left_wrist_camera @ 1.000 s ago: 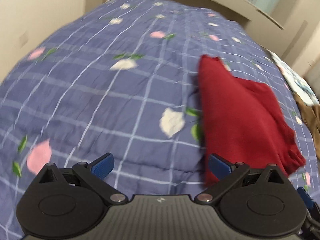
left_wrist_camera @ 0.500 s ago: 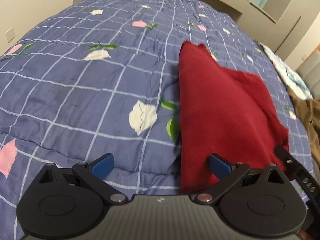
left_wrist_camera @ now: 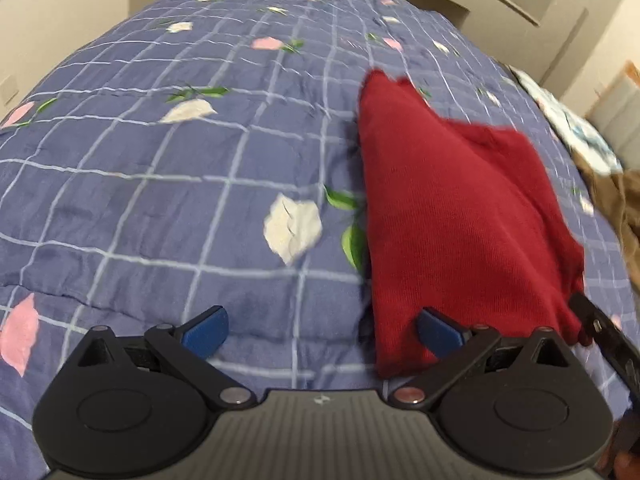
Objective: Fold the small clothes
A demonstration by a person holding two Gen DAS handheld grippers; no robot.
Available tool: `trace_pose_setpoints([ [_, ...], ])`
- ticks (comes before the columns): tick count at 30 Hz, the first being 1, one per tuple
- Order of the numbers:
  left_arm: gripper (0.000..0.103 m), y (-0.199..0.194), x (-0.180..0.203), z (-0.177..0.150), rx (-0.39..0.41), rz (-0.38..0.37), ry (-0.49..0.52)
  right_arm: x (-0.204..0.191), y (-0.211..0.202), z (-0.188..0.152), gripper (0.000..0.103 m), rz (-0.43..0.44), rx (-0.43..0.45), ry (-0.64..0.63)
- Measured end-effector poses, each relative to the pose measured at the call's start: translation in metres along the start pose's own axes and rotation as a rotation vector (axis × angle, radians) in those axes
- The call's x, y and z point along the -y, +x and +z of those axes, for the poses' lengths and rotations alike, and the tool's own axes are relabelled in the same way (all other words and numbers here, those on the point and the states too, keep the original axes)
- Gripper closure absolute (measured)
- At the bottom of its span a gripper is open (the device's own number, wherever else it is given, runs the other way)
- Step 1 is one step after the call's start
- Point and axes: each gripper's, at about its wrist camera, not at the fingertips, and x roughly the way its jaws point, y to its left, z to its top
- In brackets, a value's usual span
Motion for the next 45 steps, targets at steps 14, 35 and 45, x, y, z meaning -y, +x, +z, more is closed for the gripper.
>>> trace_pose_setpoints([
  [14,0.001,0.041,0.031,0.097,0.279,0.083,-0.118,-0.052,0.116,0.07,0.003,-0.108,0.139,-0.409],
  [35,0.0,0.116,0.036,0.094,0.282,0.203,-0.08,0.008,0.171,0.052,0.001,-0.083,0.028,-0.214],
  [45,0.0,0.117,0.036,0.094,0.286,0.201,-0.079,0.01,0.171,0.051,0.001,-0.075,0.026,-0.203],
])
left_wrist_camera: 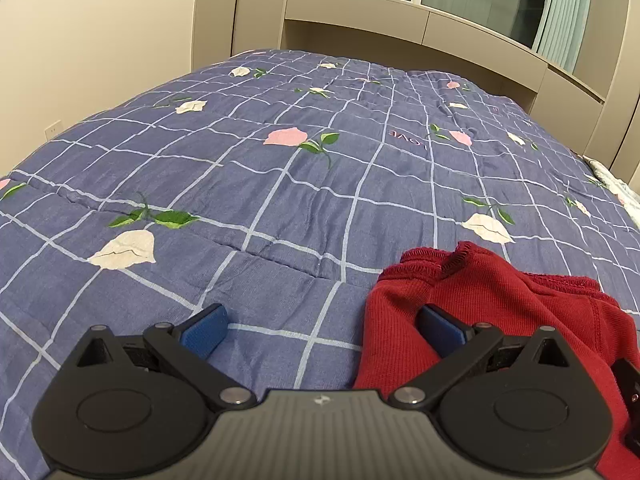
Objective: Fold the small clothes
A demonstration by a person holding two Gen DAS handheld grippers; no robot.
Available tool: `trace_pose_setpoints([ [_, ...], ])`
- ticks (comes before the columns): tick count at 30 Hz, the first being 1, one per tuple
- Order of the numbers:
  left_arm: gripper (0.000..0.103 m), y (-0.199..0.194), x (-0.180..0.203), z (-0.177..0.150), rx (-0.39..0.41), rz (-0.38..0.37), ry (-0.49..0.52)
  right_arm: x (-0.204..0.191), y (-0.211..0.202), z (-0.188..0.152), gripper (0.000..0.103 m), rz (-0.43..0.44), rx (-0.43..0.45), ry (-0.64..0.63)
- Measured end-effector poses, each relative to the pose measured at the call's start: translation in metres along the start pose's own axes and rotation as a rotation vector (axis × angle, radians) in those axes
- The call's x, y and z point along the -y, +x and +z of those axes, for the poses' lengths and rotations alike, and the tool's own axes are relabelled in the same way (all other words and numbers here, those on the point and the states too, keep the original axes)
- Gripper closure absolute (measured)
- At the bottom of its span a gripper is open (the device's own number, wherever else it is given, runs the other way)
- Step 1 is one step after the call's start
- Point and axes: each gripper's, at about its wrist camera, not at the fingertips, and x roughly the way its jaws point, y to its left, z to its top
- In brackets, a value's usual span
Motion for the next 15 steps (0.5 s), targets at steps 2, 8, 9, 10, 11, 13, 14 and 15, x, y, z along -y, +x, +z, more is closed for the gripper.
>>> trace_pose_setpoints([
  [2,0.0,0.0,0.0,0.0,0.0,0.0,0.0,0.001,-0.001,0.0,0.001,-0.001,0.003,-0.001],
  [8,0.0,0.0,0.0,0.001,-0.008,-0.003,0.003,0.003,-0.003,-0.001,0.001,0.013,0.009,0.013],
  [9,0.0,-0.001,-0.001,0.003,-0.018,-0.009,0.003,0.005,-0.003,-0.001,0.001,0.024,0.009,0.025],
  [10,0.001,-0.003,-0.003,0.006,-0.029,-0.02,-0.001,0.01,-0.004,0.0,0.001,0.043,0.005,0.049],
  [11,0.001,-0.007,-0.005,0.008,-0.034,-0.032,-0.011,0.014,-0.004,0.0,0.001,0.061,0.001,0.074],
  [13,0.001,-0.017,-0.011,0.009,-0.037,-0.048,-0.04,0.023,-0.01,-0.001,0.001,0.095,0.008,0.142],
  [14,0.001,-0.024,-0.013,0.009,-0.034,-0.054,-0.049,0.026,-0.015,-0.001,0.001,0.097,0.012,0.17],
  [15,0.001,-0.03,-0.015,0.009,-0.03,-0.061,-0.05,0.027,-0.022,-0.002,0.001,0.093,0.016,0.196],
])
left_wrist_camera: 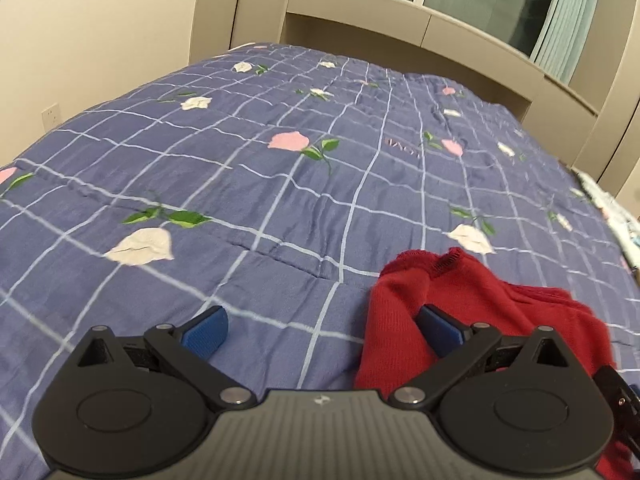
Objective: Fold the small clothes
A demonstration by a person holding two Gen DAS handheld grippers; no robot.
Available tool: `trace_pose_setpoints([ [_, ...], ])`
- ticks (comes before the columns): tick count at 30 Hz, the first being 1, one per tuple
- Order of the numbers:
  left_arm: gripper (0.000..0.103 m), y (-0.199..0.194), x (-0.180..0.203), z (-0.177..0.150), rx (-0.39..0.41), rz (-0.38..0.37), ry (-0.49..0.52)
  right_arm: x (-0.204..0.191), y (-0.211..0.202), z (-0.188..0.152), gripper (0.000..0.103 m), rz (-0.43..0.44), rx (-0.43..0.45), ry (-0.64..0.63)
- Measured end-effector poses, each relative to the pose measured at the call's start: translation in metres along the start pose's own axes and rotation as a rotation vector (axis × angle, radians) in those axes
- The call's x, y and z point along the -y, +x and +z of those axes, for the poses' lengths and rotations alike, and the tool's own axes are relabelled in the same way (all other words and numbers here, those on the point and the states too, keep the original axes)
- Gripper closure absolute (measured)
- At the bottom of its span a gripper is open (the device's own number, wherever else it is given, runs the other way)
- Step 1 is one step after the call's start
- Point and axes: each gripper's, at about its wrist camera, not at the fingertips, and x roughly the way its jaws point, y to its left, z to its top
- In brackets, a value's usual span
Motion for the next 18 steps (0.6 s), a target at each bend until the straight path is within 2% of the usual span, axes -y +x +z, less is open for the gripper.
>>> trace_pose_setpoints([
  [3,0.0,-0.022,-0.002,-0.004,0.025,-0.037,0.02,-0.006,-0.03,-0.003,0.001,-0.022,0.048,0.036],
  [5,0.0,-0.035,-0.002,-0.01,0.031,-0.081,0.053,-0.016,-0.05,-0.004,0.001,-0.005,0.082,0.026],
  [9,0.001,-0.047,0.0,-0.029,0.019,-0.13,0.133,-0.041,-0.073,-0.012,0.001,0.029,0.086,-0.085],
  [11,0.001,-0.044,0.001,-0.04,0.015,-0.124,0.167,-0.051,-0.072,-0.021,0.001,0.012,0.052,-0.166],
  [13,0.0,-0.04,0.002,-0.046,0.028,-0.12,0.204,-0.051,-0.061,-0.029,0.001,-0.01,-0.008,-0.185],
  [16,0.0,-0.032,0.002,-0.046,0.003,-0.129,0.208,-0.029,-0.047,-0.027,0.0,0.054,-0.08,-0.055],
  [18,0.0,-0.027,0.001,-0.046,-0.011,-0.142,0.202,-0.025,-0.046,-0.029,0.0,0.066,-0.085,-0.033],
])
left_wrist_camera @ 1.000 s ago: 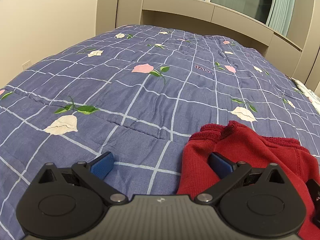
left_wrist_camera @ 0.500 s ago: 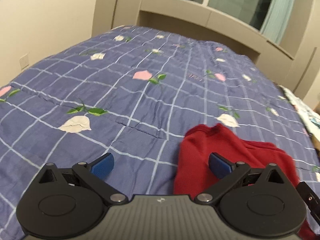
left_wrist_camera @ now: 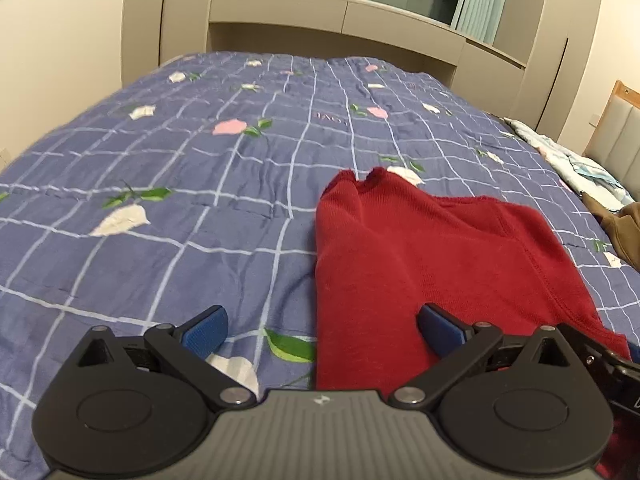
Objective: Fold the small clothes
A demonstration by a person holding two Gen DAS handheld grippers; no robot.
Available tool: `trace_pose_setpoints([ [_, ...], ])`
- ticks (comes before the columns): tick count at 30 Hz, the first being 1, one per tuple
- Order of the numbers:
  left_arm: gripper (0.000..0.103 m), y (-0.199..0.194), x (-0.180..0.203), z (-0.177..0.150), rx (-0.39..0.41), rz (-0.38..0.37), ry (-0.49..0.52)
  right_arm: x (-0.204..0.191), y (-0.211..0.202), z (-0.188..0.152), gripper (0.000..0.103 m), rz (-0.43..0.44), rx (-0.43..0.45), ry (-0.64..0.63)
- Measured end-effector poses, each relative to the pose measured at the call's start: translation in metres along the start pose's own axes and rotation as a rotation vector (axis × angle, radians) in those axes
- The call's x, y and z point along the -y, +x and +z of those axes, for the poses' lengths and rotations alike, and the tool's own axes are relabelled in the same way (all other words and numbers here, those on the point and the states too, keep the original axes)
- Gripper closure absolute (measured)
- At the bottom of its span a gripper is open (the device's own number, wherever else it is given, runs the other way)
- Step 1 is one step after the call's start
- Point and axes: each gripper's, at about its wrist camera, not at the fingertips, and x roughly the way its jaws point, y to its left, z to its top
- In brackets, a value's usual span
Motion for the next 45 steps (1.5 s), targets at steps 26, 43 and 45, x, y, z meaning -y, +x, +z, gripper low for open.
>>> trace_pose_setpoints([
  [26,0.0,-0.038,-0.003,-0.026,-0.094,-0.034,0.007,0.003,-0.051,-0.03,0.0,-0.058,0.004,0.177],
  [43,0.001,-0.045,-0.006,-0.025,-0.121,-0.047,-0.004,0.011,-0.053,-0.033,0.0,-0.026,0.02,0.218],
  [45,0.001,-0.048,-0.01,-0.024,-0.133,-0.059,-0.019,0.012,-0.053,-0.033,0.0,-0.022,0.022,0.222],
])
